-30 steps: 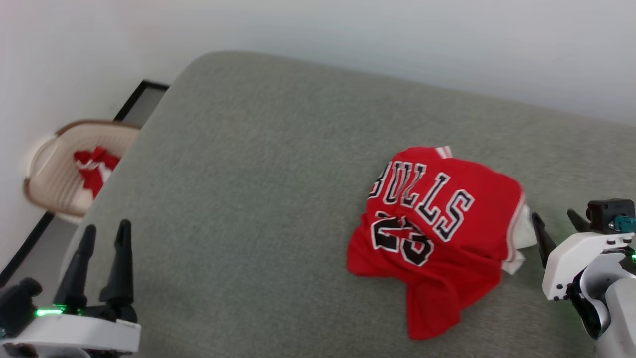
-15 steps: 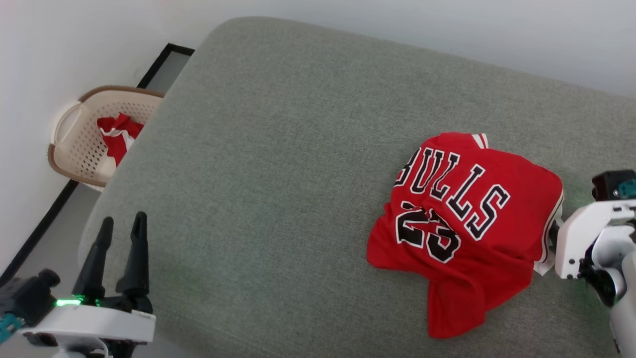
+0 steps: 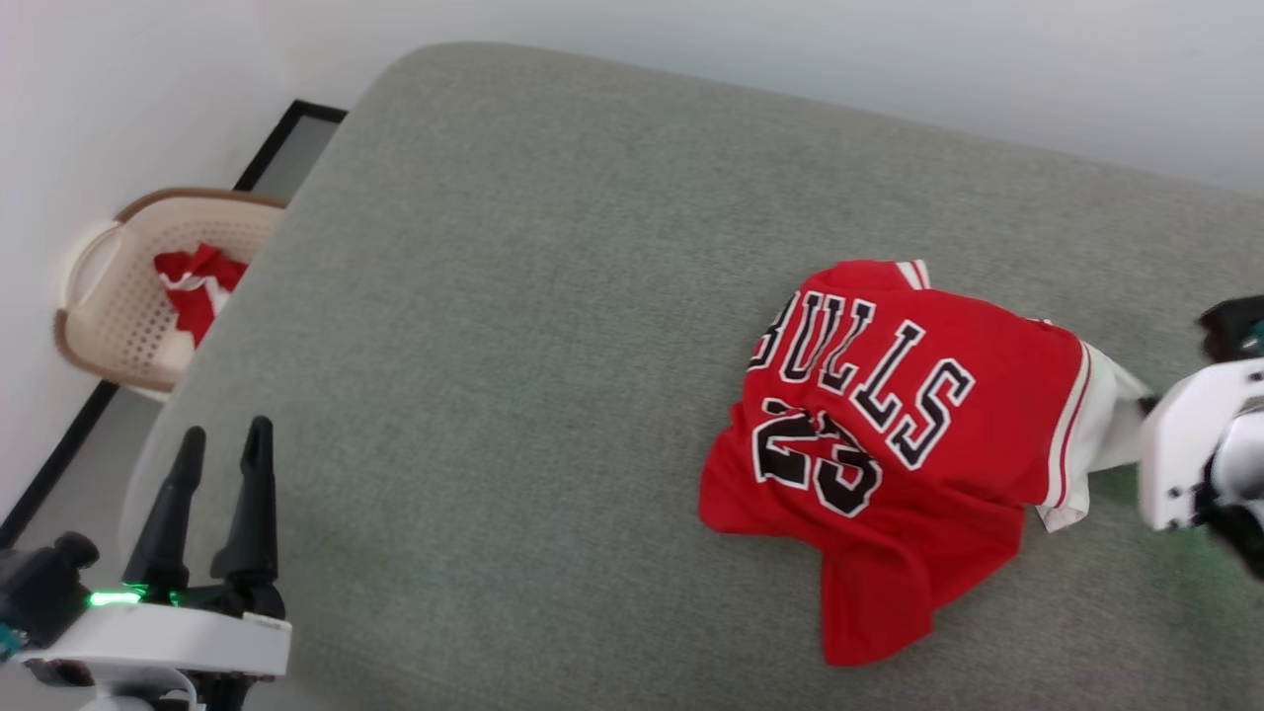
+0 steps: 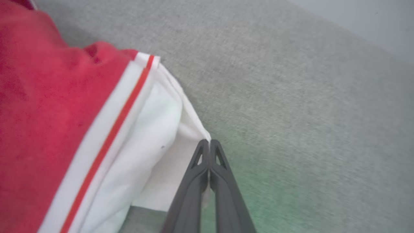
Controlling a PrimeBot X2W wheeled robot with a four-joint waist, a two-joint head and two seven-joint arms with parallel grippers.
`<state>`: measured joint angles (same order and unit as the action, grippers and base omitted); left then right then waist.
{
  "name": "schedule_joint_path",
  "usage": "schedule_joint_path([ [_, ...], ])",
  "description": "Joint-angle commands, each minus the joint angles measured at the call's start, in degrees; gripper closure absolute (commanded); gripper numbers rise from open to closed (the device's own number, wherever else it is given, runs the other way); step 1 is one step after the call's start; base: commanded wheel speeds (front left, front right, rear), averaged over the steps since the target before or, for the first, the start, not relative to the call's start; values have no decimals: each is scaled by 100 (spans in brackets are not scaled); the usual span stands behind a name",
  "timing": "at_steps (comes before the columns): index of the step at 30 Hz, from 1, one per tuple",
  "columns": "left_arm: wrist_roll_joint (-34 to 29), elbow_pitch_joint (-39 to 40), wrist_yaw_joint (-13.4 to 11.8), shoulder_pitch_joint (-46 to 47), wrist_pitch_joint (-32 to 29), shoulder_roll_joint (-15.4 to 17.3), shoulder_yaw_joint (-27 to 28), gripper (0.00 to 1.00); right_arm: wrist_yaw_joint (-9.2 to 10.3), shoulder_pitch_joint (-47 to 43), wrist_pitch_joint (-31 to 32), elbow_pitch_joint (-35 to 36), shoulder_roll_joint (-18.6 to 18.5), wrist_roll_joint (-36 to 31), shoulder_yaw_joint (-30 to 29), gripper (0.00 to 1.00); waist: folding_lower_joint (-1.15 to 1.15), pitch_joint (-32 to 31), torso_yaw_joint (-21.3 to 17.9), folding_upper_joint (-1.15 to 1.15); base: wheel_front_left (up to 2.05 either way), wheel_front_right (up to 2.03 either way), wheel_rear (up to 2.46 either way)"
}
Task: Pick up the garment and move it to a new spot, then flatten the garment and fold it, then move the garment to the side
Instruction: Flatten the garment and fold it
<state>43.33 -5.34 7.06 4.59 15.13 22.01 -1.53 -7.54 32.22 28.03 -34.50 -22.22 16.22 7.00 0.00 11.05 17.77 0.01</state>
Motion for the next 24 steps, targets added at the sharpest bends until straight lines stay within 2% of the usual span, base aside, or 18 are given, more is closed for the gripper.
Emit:
schedule_joint_path([
  [1, -3, 28, 16, -34, -3, 27, 24, 0, 9, 37, 8, 131, -99, 35, -39, 100, 0, -38, -120, -1, 0, 0, 0],
  [8, 55, 89, 26, 21, -5, 95, 34, 0, 9, 149, 141, 486, -665, 41, -284, 100, 0, 56, -386, -1, 0, 0, 0],
  [16, 107, 66, 42, 192, -5, 133, -86, 0, 10, 266, 304, 354, -1241, -232, -833, 100, 0, 249, -469, -1, 0, 0, 0],
  [19, 121, 42, 47, 256, -4, 143, -115, 0, 10, 295, 295, 164, -1362, -293, -1019, 100, 0, 304, -457, -1, 0, 0, 0],
  [24, 144, -12, 41, 336, -4, 160, -196, 0, 10, 229, 339, -275, -1246, -445, -1285, 100, 0, 360, -412, -1, 0, 0, 0],
])
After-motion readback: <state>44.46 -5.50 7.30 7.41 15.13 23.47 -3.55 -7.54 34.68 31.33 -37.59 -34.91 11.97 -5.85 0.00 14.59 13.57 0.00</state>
